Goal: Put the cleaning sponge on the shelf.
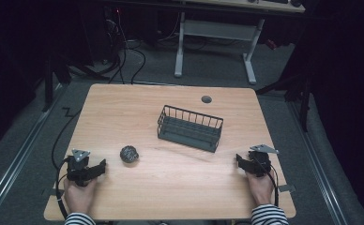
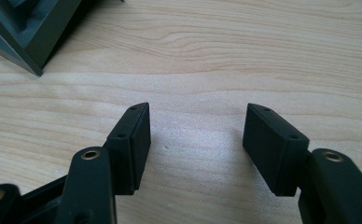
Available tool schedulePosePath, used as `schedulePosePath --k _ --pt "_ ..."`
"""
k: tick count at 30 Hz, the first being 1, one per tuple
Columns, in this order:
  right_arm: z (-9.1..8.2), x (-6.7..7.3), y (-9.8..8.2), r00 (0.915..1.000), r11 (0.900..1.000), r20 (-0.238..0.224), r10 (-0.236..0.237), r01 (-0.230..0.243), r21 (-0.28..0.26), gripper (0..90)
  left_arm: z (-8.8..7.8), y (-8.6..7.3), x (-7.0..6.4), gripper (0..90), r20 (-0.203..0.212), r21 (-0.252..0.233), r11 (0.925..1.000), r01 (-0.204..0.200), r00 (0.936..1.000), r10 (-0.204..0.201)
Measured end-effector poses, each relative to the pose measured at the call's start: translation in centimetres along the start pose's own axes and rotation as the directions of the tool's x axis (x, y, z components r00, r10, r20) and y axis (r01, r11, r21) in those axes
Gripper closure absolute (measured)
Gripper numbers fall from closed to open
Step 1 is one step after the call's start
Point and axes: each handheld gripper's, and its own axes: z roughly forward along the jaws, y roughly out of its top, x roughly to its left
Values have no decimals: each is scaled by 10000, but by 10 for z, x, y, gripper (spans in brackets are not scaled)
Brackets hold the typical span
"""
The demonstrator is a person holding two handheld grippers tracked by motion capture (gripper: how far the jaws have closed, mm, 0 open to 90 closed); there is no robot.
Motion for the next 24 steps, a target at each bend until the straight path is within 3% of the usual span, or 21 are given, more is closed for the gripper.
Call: schedulePosePath --k 9,24 --pt "-17 6 24 9986 9962 -499 -176 133 -855 448 0 0 0 229 14 12 10000 -15 10000 15" --pt "-24 18 74 9868 9888 -1571 -402 167 -1481 464 0 0 0 228 17 14 10000 -16 10000 16"
